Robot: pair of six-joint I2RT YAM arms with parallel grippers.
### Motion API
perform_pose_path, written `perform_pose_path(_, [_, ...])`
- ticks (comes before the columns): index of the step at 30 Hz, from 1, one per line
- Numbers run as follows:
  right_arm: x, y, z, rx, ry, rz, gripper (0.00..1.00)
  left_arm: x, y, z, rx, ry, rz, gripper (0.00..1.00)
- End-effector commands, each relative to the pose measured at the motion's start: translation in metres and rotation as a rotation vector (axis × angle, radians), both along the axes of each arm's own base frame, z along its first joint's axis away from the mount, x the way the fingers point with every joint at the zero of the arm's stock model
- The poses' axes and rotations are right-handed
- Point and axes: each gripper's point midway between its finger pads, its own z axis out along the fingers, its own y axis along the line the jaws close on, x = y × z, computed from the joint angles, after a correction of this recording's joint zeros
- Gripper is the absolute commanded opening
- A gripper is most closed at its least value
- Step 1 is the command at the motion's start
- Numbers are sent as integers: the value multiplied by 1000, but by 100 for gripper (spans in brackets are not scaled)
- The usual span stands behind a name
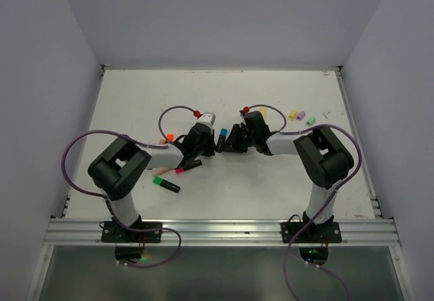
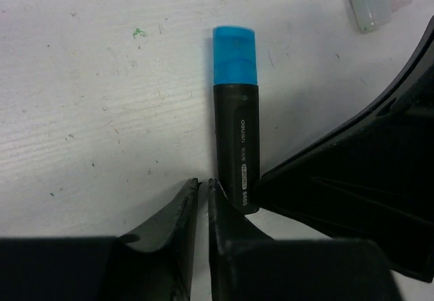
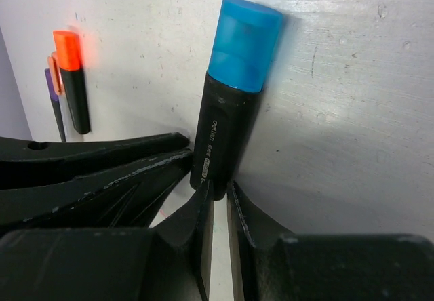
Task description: Open the pen caps
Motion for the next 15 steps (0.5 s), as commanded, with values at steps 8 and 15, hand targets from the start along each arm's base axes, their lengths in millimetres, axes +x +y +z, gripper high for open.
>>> perform_pose_path(8, [-3,-11,22,-45,-93,10,20,-26,36,-12,130,64,35,35])
perform_pose_path(15, [5,-16,30,-97,-116,5,21,-14,26,-1,122,38,21,40])
